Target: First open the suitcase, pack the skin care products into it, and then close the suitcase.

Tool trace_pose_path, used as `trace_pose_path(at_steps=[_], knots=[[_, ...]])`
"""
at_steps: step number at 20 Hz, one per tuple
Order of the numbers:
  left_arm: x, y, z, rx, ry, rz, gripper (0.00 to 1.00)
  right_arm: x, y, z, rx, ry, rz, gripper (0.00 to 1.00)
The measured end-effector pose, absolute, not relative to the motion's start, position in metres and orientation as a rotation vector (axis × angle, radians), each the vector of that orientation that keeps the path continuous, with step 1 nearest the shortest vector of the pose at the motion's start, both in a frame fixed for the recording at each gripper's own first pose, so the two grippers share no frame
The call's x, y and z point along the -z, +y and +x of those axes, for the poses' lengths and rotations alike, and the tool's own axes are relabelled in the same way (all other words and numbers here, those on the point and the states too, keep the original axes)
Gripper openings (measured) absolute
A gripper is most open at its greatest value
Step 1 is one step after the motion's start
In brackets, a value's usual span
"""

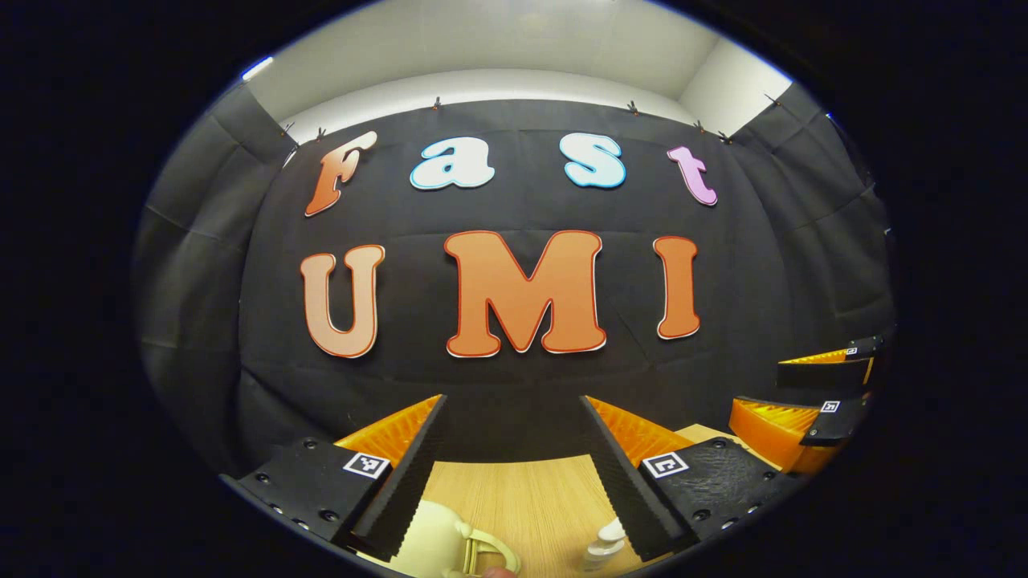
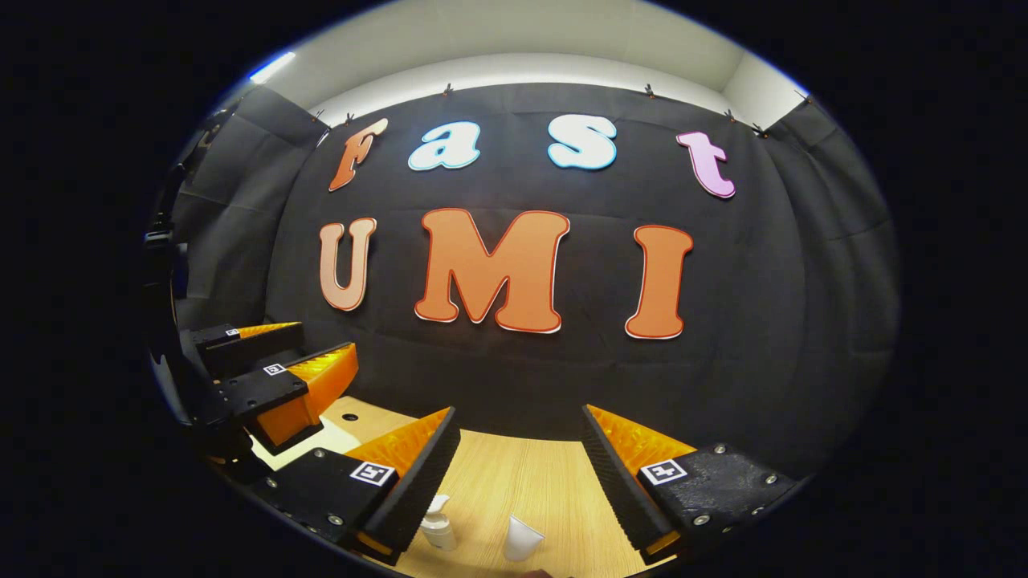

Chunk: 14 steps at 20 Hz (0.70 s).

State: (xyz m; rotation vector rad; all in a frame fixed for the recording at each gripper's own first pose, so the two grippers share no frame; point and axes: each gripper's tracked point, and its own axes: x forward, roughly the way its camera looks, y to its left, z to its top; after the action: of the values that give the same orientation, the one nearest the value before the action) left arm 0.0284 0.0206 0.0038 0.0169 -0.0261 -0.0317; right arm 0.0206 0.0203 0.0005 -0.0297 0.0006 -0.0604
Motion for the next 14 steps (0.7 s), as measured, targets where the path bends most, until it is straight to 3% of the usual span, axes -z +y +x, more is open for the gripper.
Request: trace_pose_path(at_steps=[7, 14], knots=[[0.008, 0.034, 0.03, 0.03, -0.012, 0.042, 0.98, 0.004, 0.016, 0.02, 0.078, 0.021, -0.049, 0.95], [0.073, 0.048, 0.02, 0.038, 0.131, 0.177, 0.99, 0.001, -0.004, 0.025, 0.127, 0.011, -0.066, 0.95]])
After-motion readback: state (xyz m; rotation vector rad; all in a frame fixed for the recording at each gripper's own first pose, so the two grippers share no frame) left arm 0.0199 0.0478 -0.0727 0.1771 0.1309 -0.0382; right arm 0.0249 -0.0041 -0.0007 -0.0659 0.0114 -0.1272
